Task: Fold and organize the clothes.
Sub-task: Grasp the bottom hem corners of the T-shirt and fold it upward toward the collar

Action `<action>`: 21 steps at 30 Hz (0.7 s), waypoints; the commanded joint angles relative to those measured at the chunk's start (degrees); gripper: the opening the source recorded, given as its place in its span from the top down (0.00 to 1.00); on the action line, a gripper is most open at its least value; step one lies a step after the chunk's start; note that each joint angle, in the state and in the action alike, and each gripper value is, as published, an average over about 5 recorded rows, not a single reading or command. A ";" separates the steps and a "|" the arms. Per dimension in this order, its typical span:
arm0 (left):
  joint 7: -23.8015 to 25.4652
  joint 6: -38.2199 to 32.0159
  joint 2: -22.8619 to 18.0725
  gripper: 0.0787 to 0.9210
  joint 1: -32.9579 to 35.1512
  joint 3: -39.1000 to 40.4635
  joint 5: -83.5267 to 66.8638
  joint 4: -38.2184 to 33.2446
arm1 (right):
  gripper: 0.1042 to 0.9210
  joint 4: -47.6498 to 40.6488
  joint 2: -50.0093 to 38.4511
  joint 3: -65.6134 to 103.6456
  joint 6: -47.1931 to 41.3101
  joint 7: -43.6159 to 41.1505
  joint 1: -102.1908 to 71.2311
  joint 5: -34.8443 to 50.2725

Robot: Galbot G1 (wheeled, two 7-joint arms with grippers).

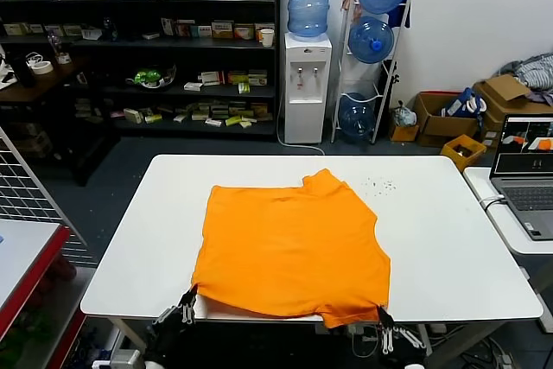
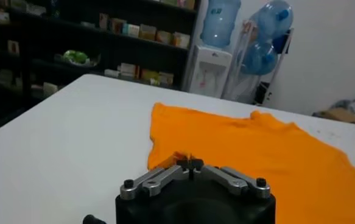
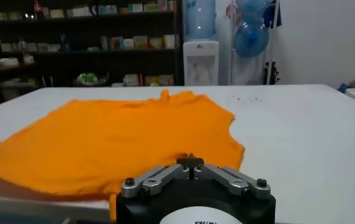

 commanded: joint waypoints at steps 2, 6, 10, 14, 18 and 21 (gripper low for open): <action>0.79 -0.81 -2.45 0.98 -17.87 1.65 1.02 10.29 | 0.98 -7.85 1.60 -1.61 -1.53 1.00 16.41 0.83; -0.14 -0.78 -2.99 0.98 -20.75 2.01 2.73 13.46 | 0.98 -10.57 1.59 -2.31 -3.47 1.62 21.15 1.35; -0.89 -0.76 -2.88 0.98 -21.69 2.13 4.20 14.97 | 0.98 -12.35 1.04 -2.90 -4.58 1.87 24.33 2.34; -1.74 -0.64 -2.88 0.98 -22.45 2.24 5.18 15.94 | 0.98 -14.20 0.80 -3.77 -5.16 1.95 26.75 3.11; -2.25 -0.39 -2.88 0.98 -22.93 2.73 6.08 16.54 | 0.98 -16.07 1.12 -4.67 -5.34 1.96 28.84 3.07; -2.46 -0.17 -2.93 0.98 -23.13 3.12 6.30 16.89 | 0.98 -17.31 1.37 -5.17 -5.44 1.92 30.03 2.86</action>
